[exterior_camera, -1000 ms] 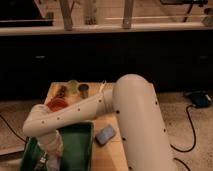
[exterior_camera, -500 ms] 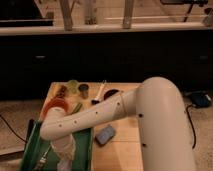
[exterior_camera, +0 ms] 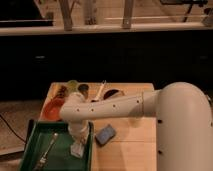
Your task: Wipe tray with towel
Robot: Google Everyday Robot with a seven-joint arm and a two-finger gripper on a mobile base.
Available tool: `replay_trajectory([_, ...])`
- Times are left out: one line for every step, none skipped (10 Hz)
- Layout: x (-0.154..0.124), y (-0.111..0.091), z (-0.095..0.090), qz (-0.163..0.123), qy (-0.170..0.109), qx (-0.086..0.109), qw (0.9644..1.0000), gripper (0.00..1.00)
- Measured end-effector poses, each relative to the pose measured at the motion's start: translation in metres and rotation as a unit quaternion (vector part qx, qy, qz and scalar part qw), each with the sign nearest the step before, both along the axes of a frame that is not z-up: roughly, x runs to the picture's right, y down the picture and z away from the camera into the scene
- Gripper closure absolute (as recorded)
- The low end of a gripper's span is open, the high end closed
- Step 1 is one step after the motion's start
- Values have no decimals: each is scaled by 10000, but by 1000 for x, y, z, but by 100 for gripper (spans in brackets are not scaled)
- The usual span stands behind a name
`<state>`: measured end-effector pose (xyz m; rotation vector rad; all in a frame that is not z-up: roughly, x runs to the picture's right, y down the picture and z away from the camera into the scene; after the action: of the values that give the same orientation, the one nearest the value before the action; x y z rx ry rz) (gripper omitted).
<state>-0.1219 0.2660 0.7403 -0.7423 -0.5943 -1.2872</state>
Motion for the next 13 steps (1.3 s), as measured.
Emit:
replay_trajectory([-7, -6, 3, -15, -16, 18, 10000, 98])
replay_trajectory([-20, -10, 5, -55, -61, 30, 10000, 98])
replay_trajectory([-35, -12, 6, -121, -126, 33, 9998, 98])
replay_trajectory([-58, -14, 7, -232, -232, 30, 9995, 98])
replay_trajectory([-74, -13, 7, -332, -317, 22, 9989, 98])
replay_trajectory([-93, -11, 5, -487, -452, 3, 9978, 98])
replay_trajectory([-108, -6, 1, -649, -597, -15, 9961, 98])
replay_trajectory([-116, 2, -4, -761, -700, -37, 9946, 98])
replay_trajectory([-120, 12, -11, -873, -793, -63, 9930, 98])
replay_trajectory([-119, 20, -15, -962, -850, -94, 9917, 98])
replay_trajectory([-115, 34, -21, -1029, -893, -147, 9906, 98])
replay_trajectory([-104, 50, -29, -1020, -908, -201, 9904, 98])
replay_trajectory([-94, 57, -32, -1005, -895, -219, 9907, 98])
